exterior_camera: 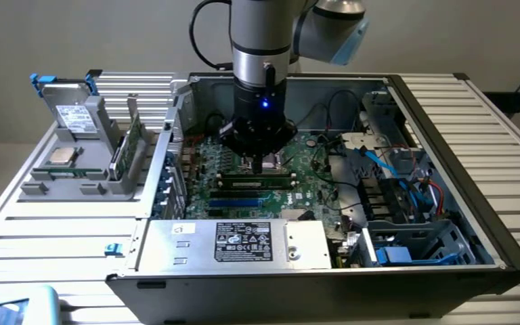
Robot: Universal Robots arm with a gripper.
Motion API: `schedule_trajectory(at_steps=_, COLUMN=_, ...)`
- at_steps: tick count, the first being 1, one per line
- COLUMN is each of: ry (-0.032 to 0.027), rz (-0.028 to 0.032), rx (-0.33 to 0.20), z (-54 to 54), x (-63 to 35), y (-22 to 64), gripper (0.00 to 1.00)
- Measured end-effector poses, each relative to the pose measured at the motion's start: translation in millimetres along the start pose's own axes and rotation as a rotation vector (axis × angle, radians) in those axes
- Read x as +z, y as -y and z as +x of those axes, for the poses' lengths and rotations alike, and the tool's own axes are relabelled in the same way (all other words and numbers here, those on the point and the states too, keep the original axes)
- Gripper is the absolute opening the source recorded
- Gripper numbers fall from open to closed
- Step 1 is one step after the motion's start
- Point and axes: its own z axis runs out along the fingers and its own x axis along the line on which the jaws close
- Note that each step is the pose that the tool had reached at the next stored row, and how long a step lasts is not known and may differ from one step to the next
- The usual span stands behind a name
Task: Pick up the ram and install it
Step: 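Press down the ram until it locks into place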
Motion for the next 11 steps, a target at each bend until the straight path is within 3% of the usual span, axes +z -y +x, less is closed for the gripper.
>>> schedule_trajectory(at_steps=11, ry=-0.0041, rz=0.0001, rx=0.128, z=-0.1, x=0.1, y=0.0, gripper=0.11)
